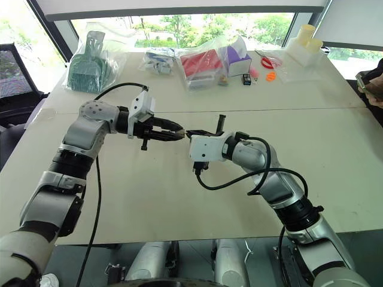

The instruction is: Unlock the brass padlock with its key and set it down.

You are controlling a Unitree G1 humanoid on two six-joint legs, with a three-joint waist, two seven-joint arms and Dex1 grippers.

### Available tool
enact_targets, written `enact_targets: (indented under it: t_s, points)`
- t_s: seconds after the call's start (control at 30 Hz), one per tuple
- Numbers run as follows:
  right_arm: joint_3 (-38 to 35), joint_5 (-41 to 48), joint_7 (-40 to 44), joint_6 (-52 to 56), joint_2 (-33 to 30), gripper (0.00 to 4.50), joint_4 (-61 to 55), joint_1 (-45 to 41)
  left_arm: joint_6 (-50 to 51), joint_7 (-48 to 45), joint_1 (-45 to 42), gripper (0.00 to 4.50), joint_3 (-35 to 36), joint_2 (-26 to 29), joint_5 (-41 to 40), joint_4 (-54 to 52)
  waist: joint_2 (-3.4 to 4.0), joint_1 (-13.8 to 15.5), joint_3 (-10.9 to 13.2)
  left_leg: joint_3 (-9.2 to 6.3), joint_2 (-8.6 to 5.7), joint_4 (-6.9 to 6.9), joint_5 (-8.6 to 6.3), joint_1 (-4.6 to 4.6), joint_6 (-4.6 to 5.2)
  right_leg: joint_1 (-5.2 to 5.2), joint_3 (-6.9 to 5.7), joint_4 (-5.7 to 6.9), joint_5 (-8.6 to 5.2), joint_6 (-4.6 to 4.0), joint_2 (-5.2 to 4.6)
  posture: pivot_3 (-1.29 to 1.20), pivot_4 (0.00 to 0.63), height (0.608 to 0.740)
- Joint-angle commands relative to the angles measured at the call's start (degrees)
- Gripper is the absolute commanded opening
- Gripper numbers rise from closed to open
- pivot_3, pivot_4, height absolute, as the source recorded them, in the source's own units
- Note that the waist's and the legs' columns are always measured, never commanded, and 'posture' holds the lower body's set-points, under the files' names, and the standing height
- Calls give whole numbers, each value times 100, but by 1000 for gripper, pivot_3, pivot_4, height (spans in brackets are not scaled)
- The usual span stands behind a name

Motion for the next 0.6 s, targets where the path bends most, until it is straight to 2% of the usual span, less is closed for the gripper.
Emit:
enact_targets:
  t_s: [0.03,0.23,0.4,0.47,0.6]
  points:
    - [-76,232,301,128,59,48,-128,-180,-503,97,-28,734,98,-8,34,-290,0,1,0,0,0,0,0,0,0,0,0,0,0,0,0,0,150,740]
    - [-207,1058,1146,1419,106,48,-411,-328,-2042,339,18,734,-39,-21,565,-100,0,9,0,0,0,0,0,0,0,1,0,0,1,-1,0,0,150,740]
    - [-240,1352,1430,2193,77,48,-621,-393,-2728,407,-19,734,-99,0,767,98,1,5,0,4,0,0,0,0,0,0,0,0,1,-1,-1,0,150,740]
    - [-250,1233,1273,1999,97,48,-605,-434,-2615,388,-9,734,-89,-5,712,104,1,4,0,4,0,0,0,0,0,0,-1,0,1,-1,-1,0,150,740]
    - [-86,135,437,-26,-244,48,-132,-419,-1480,127,5,734,29,57,268,9,1,1,0,7,0,0,0,0,0,0,-1,0,1,0,0,0,150,740]
